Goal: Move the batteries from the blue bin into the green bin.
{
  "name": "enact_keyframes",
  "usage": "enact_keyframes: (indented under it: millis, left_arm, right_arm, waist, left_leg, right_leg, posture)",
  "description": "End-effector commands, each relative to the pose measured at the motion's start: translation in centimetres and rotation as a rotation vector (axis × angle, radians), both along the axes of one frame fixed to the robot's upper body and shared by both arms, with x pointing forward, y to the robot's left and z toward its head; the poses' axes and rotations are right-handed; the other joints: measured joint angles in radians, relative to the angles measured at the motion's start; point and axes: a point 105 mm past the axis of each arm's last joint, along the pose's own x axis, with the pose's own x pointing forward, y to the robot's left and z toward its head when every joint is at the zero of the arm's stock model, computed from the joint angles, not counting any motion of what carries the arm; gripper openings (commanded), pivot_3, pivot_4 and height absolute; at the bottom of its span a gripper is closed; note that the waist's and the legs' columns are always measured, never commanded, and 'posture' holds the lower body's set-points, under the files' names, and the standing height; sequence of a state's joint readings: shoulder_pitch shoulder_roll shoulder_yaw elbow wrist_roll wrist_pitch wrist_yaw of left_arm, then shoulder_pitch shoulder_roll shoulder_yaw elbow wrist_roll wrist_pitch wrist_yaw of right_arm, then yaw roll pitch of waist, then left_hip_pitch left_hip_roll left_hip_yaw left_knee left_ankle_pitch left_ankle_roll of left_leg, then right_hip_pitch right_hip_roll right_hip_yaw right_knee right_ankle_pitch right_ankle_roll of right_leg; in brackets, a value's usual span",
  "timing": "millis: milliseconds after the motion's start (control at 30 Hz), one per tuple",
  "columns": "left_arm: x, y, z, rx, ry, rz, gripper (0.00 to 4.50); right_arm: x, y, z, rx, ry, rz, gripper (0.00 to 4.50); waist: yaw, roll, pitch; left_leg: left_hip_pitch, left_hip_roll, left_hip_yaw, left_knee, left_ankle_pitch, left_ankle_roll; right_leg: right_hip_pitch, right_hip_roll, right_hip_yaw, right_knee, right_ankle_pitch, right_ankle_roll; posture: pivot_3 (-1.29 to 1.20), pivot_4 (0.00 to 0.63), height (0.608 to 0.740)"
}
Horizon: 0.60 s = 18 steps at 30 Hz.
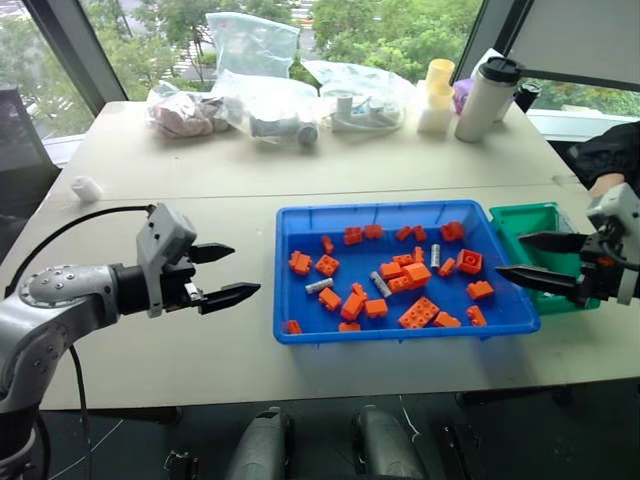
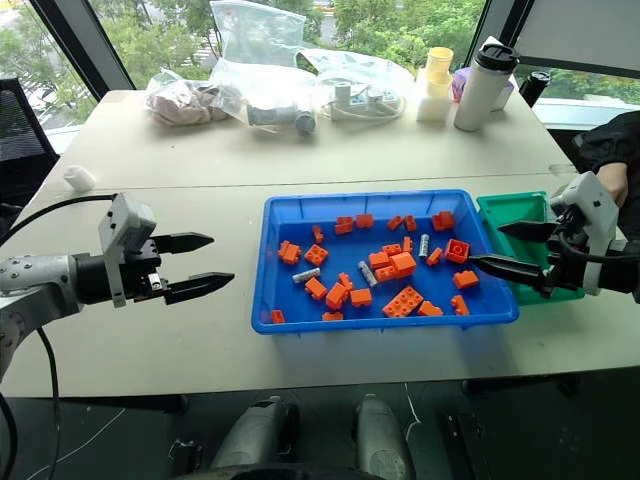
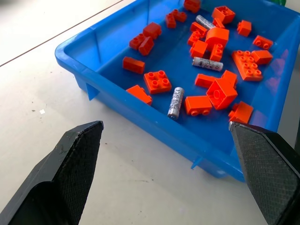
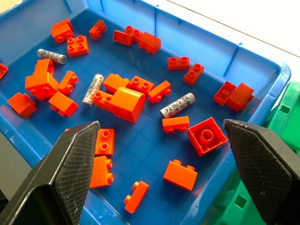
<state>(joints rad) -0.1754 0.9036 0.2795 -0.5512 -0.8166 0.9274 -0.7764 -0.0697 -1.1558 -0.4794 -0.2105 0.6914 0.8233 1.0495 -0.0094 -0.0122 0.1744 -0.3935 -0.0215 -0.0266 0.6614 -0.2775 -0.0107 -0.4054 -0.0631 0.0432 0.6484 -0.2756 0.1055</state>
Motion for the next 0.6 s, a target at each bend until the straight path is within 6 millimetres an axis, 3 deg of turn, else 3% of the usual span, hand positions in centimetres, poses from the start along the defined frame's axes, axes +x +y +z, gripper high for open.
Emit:
enact_keyframes:
  millis: [33, 600]
  left_arm:
    - [0.06, 0.38, 0.99, 0.002, -0.056, 0.011, 4.5]
    - [0.14, 0.02, 0.75, 0.013, -0.065, -0.008, 4.5]
  right_arm:
    - [0.04, 0.06, 0.9, 0.001, -0.045, 0.01, 4.37]
    - [0.28, 0.13, 1.0, 0.0, -0.057, 0.01, 4.37]
  waist:
    - [-0.001, 0.0, 0.0]
    - [-0.001, 0.0, 0.0]
  left_leg:
    - [0.0, 0.0, 0.0, 0.0, 0.0, 0.0]
    - [0.0, 0.0, 0.0, 0.0, 0.0, 0.0]
  right_leg:
    - [0.0, 0.0, 0.0, 0.0, 0.0, 0.0]
    - [0.0, 0.0, 0.0, 0.0, 0.0, -0.001]
  posture:
    - [0.0, 0.15, 0.74]
    - [0.0, 0.15, 0.74]
